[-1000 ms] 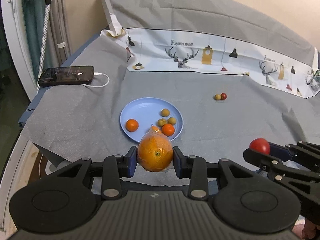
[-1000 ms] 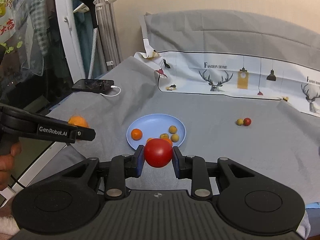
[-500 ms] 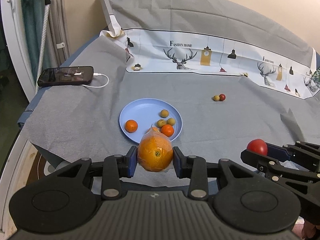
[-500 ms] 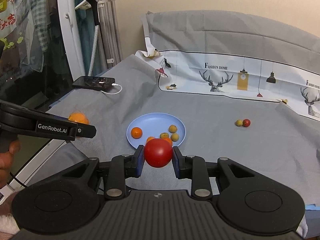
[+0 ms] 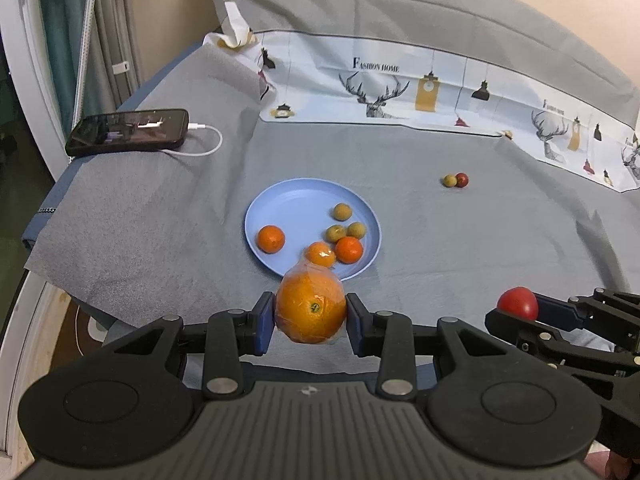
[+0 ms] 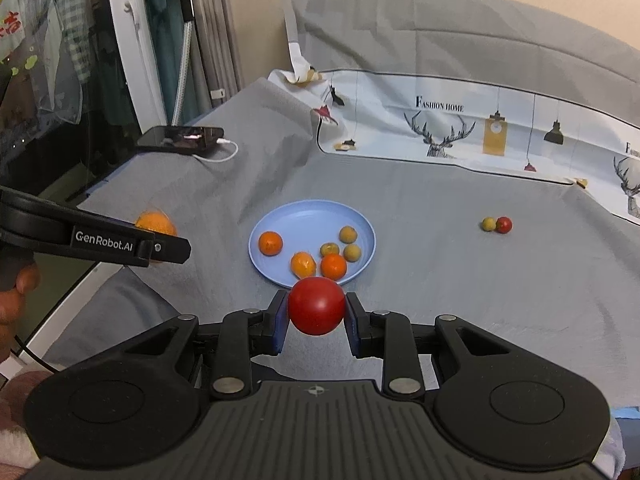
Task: Organize fruits
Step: 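Carry the orange and red tomato over the blue plate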
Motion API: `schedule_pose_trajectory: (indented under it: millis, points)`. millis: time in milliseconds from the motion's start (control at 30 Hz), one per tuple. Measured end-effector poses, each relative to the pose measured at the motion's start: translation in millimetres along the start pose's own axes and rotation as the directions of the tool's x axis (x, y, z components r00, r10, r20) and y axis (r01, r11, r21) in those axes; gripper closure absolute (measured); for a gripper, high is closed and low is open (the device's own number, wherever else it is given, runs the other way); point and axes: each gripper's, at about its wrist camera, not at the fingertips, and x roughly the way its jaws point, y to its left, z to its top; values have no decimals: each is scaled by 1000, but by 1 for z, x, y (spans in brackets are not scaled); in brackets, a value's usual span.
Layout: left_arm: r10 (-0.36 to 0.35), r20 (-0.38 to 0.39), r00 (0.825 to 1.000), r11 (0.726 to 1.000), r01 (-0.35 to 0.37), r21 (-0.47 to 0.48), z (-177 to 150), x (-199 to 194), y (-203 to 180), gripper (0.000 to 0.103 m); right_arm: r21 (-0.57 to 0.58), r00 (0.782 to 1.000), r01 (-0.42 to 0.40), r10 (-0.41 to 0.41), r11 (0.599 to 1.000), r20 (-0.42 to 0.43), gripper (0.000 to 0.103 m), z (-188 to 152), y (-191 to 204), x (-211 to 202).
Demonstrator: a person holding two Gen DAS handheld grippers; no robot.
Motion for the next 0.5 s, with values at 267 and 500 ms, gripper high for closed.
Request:
schedule_pose_trajectory:
  millis: [267,500]
  points:
    - [20,-44,999,1000,-20,2,24,34,10,62,32,999,-1,2,1000,-39,73,14,-11,34]
    - [-7,-97,995,1000,8,12,47,75,11,62,93,996,0,8,996,-88,73,27,-24,85]
